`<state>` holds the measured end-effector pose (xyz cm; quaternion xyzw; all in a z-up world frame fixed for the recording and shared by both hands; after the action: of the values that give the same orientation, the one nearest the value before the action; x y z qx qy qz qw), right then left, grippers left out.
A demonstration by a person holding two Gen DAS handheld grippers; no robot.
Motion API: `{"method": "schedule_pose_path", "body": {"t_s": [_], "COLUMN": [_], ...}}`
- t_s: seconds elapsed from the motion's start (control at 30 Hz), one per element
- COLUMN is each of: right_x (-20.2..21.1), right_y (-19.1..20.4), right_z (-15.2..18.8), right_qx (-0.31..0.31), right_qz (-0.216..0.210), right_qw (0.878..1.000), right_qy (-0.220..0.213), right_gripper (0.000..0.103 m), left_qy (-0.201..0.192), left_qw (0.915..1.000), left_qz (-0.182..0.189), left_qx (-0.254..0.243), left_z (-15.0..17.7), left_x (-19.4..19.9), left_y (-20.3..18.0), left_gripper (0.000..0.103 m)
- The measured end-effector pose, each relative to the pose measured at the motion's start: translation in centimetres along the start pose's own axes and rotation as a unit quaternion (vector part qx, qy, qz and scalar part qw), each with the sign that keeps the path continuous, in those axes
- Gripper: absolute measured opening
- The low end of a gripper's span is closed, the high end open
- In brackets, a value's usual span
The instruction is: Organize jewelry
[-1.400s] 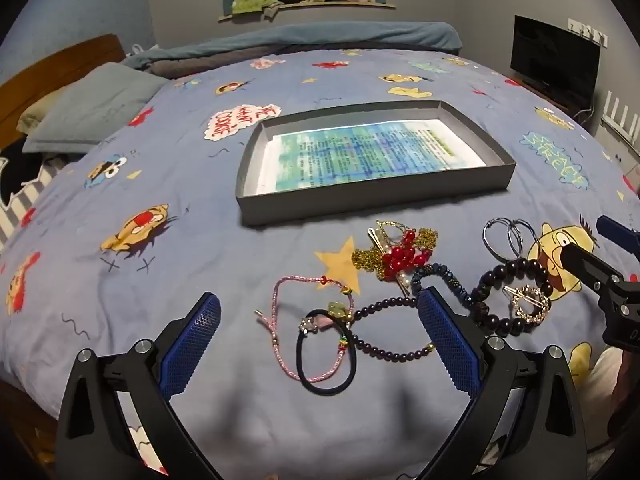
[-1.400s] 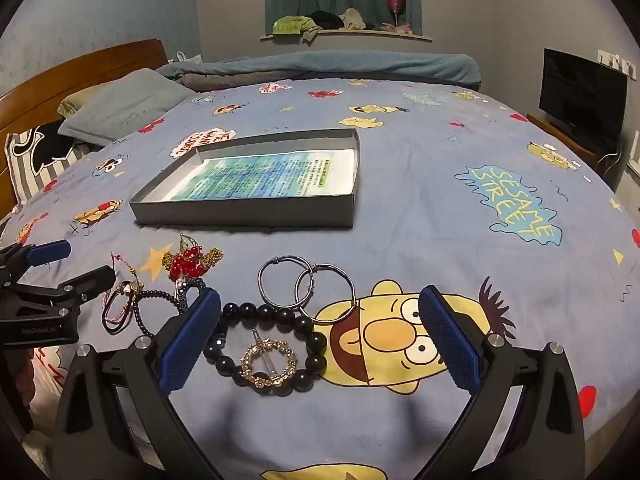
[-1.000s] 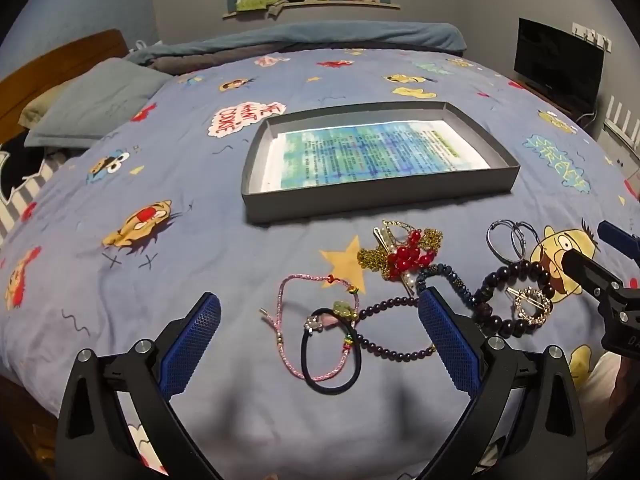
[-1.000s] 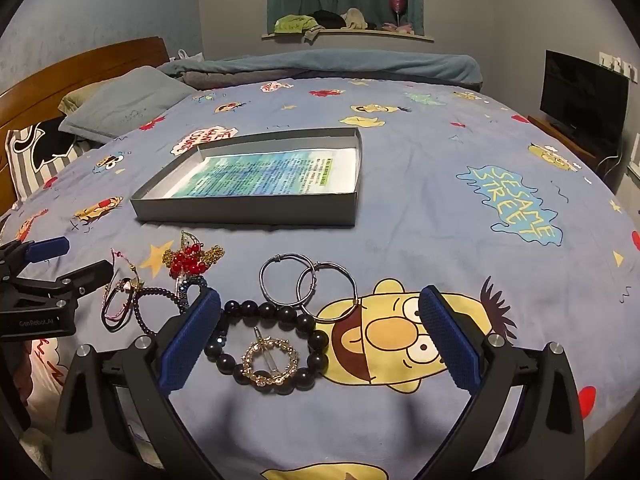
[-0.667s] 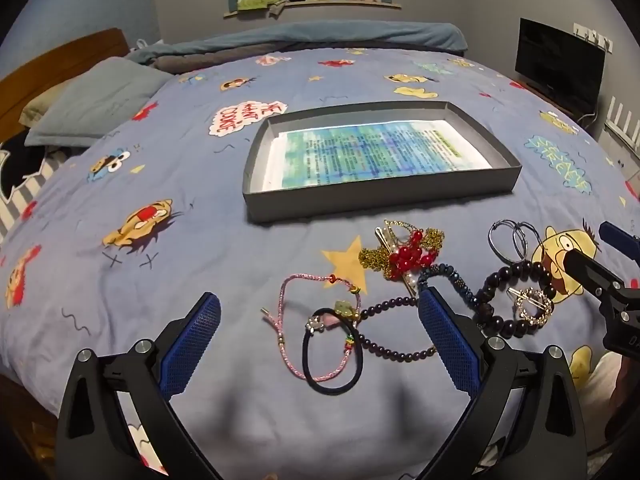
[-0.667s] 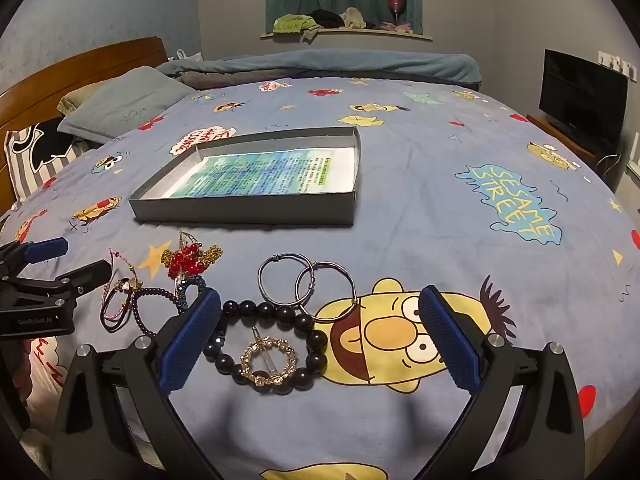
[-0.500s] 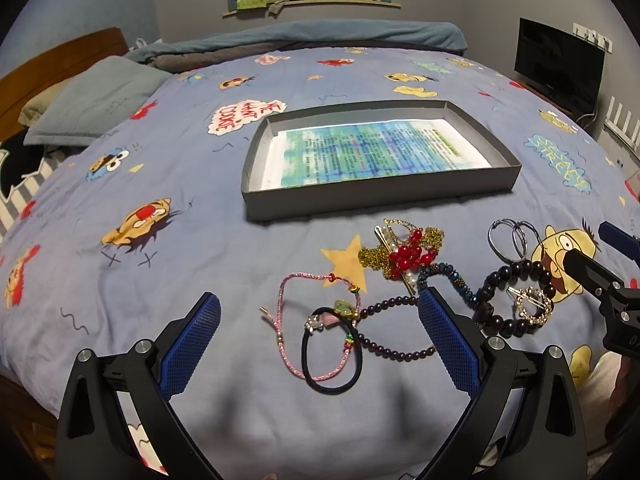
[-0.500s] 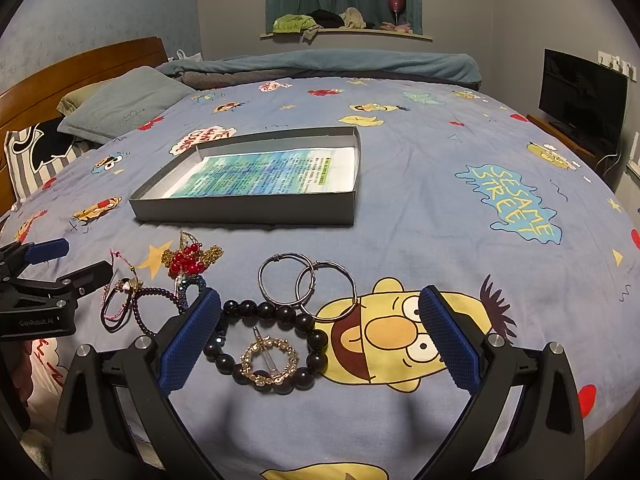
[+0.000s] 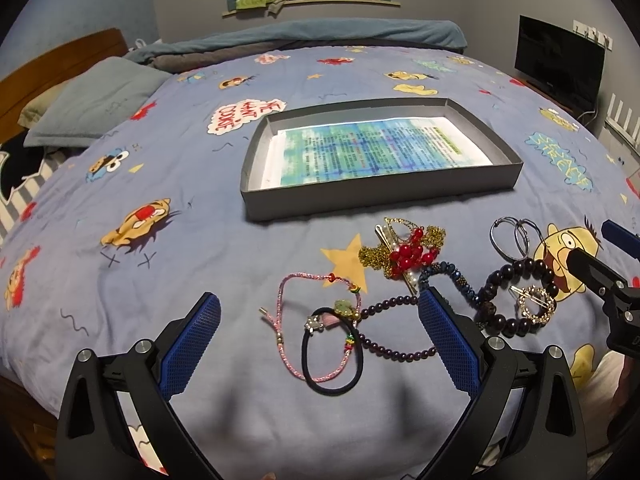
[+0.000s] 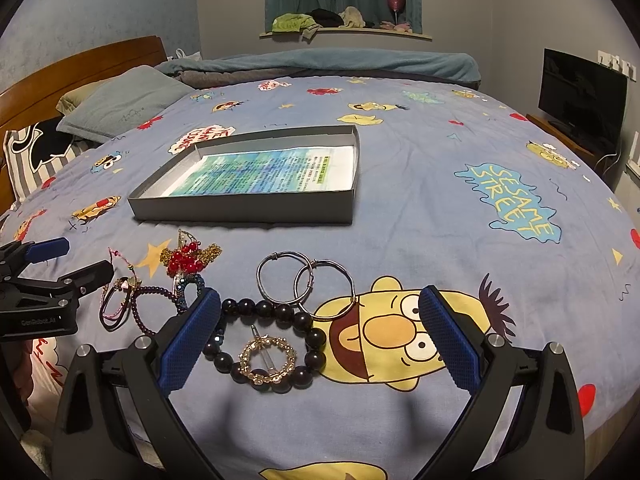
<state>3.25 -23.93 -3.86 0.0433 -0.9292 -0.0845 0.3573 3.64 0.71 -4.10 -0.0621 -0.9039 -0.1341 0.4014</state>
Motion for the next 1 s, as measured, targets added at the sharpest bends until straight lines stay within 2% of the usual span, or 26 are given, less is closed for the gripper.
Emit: {"method": "schedule_pose_path", "body": {"t_s": [1.0], "right_x": [0.01], "right_y": [-0.03], "right_z": [0.16], "right_qx": [0.001], "right_qz": [0.001], "right_qw": [1.000], "right_qy": [0.002], "right_gripper": [0.098], "left_qy": [0.002], "left_qw": [1.0000], "left_qz": [0.003], "left_qx": [0.000], "left_z": [-0.04], "left_x": [-0.24], "left_y": [-0.14], "left_gripper": [0.098]}}
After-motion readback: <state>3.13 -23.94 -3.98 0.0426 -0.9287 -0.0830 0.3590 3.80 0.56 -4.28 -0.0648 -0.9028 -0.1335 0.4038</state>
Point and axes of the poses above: each gripper's, at about its wrist camera, not at the fingertips, and x roughly against the way its jaws point, y to its left, z to its underside, the point moved 5 cm from there along -x, roughly the way its jaws point, and after that the axes turned 11 degrees about -x, right-handed, at the moved point
